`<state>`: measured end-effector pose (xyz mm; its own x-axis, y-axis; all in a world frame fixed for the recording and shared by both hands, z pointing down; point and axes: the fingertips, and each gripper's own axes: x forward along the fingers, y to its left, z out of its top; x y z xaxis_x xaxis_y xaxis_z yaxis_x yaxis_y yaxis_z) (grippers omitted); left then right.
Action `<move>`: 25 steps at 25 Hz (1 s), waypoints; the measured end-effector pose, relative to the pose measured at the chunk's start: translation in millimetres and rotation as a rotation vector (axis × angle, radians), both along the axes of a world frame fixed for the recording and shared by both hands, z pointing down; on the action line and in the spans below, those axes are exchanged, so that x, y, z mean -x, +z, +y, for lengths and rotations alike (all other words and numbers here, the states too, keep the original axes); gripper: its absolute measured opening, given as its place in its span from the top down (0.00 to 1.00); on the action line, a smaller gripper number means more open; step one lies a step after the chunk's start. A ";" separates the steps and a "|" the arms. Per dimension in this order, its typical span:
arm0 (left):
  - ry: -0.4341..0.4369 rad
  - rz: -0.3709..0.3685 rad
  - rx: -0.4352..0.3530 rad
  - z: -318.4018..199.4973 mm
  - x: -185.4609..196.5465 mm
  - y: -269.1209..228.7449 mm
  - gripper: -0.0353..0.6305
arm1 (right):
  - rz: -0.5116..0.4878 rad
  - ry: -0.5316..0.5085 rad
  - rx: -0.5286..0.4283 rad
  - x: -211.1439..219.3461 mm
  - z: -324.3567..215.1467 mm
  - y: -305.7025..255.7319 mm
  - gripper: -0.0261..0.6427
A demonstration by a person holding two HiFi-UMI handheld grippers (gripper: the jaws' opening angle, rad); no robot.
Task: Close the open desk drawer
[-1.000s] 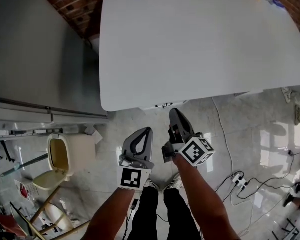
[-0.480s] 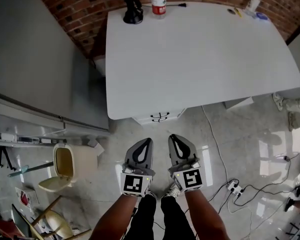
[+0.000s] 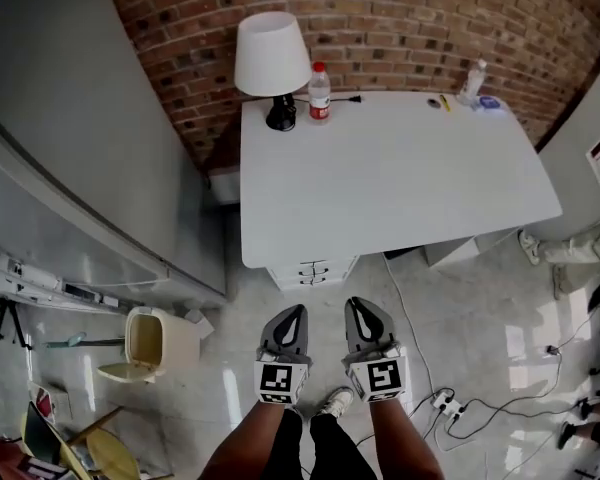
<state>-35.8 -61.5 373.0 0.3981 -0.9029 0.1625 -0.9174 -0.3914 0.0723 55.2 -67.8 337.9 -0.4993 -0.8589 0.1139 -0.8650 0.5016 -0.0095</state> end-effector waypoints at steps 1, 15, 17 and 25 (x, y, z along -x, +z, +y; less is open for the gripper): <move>-0.007 -0.003 0.009 5.0 0.2 -6.8 0.94 | -0.004 -0.010 0.000 2.1 6.7 -10.5 0.90; 0.011 -0.044 0.018 63.3 23.5 -101.6 0.94 | 0.005 -0.172 -0.028 33.7 92.8 -101.3 0.90; 0.009 -0.037 0.008 66.8 26.9 -113.9 0.94 | 0.003 -0.155 -0.033 30.6 92.1 -108.8 0.90; 0.000 -0.064 -0.063 75.3 35.9 -154.9 0.94 | -0.002 -0.136 -0.053 35.8 85.0 -140.8 0.91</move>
